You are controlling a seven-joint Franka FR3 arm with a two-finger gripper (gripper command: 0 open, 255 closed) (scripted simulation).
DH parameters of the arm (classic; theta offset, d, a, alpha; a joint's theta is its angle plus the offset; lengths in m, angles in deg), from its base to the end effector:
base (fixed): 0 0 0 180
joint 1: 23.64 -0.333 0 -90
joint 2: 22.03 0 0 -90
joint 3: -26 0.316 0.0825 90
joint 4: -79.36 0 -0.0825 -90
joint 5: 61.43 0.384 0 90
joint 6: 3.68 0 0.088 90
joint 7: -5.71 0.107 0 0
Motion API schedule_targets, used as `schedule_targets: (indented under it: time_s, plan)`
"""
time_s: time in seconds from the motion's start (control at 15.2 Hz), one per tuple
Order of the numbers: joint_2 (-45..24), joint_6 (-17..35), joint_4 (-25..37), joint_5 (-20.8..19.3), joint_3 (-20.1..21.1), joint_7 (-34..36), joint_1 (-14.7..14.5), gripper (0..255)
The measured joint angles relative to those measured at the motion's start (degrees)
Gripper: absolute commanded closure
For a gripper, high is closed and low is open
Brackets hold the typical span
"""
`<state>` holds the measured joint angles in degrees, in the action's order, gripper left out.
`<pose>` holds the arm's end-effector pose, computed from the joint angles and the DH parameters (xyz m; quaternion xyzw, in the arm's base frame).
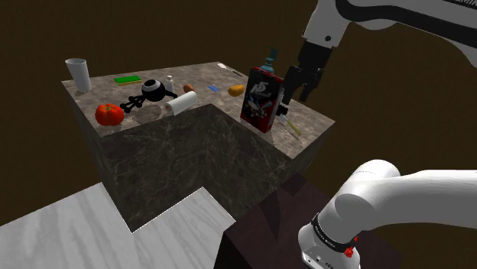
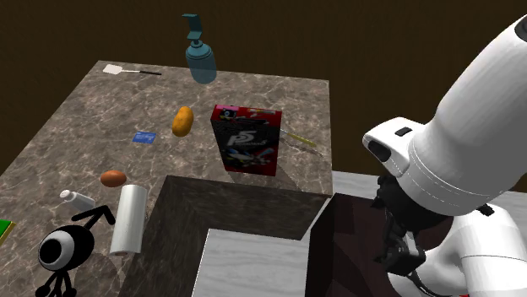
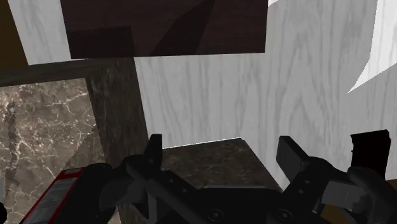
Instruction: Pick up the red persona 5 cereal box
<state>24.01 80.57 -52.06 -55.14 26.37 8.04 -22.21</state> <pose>0.2920 0.0080 0.6168 -0.9983 0.0256 0.0104 0.0522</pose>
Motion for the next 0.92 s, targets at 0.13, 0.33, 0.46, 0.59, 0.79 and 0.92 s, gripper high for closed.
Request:
schedule_targets:
  time_s: [0.13,0.33,0.46,0.59,0.79,0.92]
  plan:
    - [-0.88,0.5,0.38,-0.32,-0.29,-0.34,0.16,0]
    - [-5.02,2.72,2.21,-1.95,-1.92,-2.12,0.99,0]
    - [-7.97,4.32,3.52,-3.04,-3.07,-3.35,1.57,0]
    - [-11.34,5.92,5.33,-4.15,-4.47,-4.86,2.2,0]
    - [-17.12,8.06,9.09,-5.11,-5.85,-6.23,2.77,0]
    - [-20.47,9.62,10.96,-5.67,-6.88,-7.29,3.22,0]
